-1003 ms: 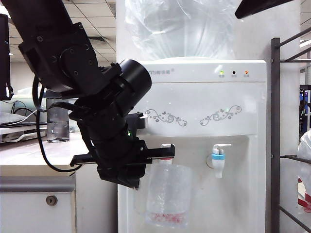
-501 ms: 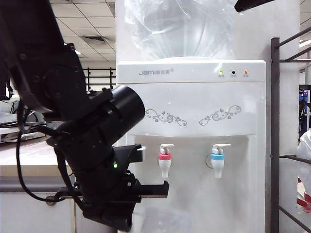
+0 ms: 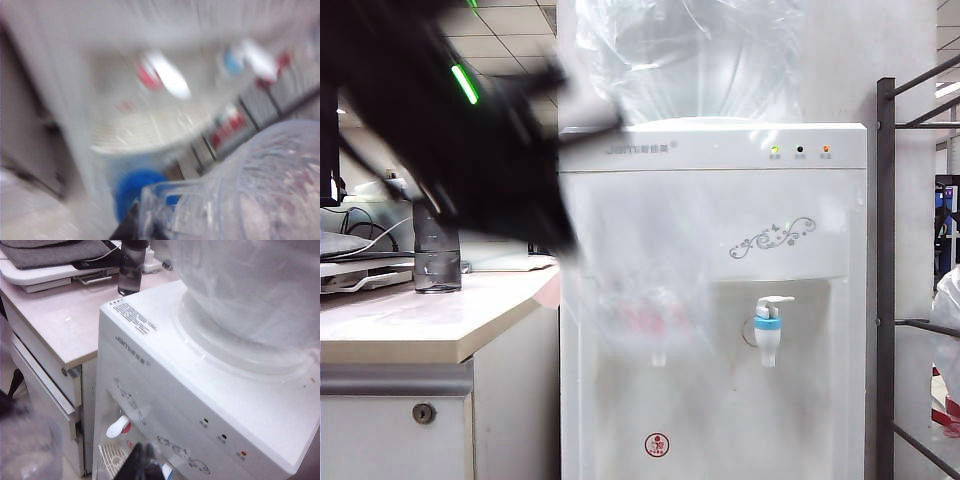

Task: Pick up the plastic mug from the left desk, go to the hot water outlet of the water dispenser, press the vertical switch to get some water, then put the mug back on the desk.

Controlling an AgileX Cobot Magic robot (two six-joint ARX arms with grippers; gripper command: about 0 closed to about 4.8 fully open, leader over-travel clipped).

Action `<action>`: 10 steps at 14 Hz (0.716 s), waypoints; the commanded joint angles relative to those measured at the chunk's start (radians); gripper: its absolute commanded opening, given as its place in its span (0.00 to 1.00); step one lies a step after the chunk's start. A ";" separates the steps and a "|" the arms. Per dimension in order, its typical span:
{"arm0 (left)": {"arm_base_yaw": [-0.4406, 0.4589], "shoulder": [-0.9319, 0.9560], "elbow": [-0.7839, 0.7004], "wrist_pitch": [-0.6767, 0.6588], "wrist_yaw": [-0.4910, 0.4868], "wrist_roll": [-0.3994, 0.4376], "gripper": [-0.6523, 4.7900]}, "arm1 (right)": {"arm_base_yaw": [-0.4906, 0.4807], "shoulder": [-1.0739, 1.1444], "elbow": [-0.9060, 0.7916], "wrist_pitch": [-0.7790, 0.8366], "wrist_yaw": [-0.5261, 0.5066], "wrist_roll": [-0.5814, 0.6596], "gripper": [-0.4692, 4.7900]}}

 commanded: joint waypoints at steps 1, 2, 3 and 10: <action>0.021 -0.212 0.003 -0.092 -0.179 0.097 0.11 | 0.000 -0.007 0.003 0.025 -0.002 0.005 0.08; 0.047 -0.259 0.003 -0.108 -0.185 0.111 0.11 | 0.000 -0.007 0.003 0.032 -0.003 0.005 0.08; 0.096 -0.307 0.003 -0.128 -0.182 0.115 0.11 | 0.000 -0.006 0.003 0.048 -0.013 0.005 0.08; 0.929 -0.207 0.004 0.183 0.356 0.225 0.11 | 0.000 0.082 0.003 0.182 -0.047 0.029 0.08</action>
